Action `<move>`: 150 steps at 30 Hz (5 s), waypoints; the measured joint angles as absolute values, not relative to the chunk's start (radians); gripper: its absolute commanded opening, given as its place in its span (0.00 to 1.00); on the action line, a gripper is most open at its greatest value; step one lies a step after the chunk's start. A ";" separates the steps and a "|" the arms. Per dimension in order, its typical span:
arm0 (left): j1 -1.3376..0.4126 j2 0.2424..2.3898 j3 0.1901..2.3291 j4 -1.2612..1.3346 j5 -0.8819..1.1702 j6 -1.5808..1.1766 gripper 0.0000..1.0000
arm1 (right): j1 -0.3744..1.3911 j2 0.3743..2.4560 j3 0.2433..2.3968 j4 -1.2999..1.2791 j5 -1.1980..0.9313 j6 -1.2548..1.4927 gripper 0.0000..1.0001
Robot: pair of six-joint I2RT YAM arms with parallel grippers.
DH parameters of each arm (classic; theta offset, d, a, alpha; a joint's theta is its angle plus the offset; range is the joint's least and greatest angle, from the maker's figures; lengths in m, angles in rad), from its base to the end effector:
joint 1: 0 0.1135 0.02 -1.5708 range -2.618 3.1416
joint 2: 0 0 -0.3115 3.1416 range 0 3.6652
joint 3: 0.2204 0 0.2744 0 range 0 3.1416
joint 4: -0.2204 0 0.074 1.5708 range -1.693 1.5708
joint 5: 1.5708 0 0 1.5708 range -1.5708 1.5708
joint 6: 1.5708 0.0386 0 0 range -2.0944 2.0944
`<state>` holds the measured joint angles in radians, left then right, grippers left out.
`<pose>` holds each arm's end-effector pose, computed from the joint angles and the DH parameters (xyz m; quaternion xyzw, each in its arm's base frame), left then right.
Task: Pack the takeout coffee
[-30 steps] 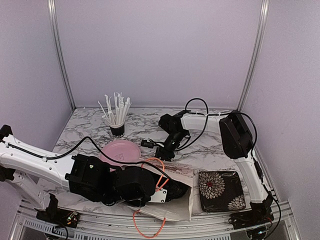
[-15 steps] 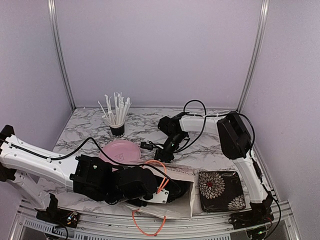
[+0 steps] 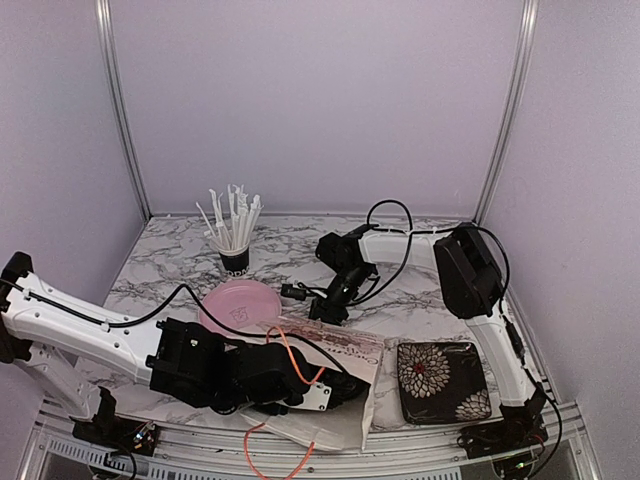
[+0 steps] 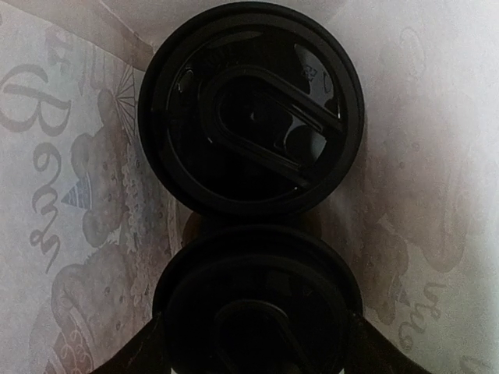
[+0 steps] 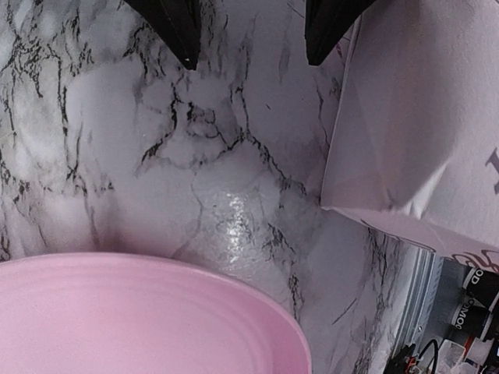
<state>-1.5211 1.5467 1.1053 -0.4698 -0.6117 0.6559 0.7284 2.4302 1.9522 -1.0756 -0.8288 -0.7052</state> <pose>0.0393 -0.3434 0.2813 0.7541 0.5048 0.1292 0.3998 0.3714 0.3694 0.1469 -0.6040 0.6878 0.4027 0.0032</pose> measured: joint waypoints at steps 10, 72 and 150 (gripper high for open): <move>-1.514 1.526 1.039 -0.368 -0.628 0.676 0.55 | 0.728 2.437 1.952 -1.085 -0.852 -0.723 0.44; -1.490 1.358 1.021 -0.440 -0.418 0.341 0.52 | 0.841 2.563 2.001 -1.295 -1.135 -1.008 0.44; -1.281 1.600 1.404 -0.762 -0.101 0.151 0.88 | 0.583 2.099 1.840 -1.363 -1.015 -0.991 0.56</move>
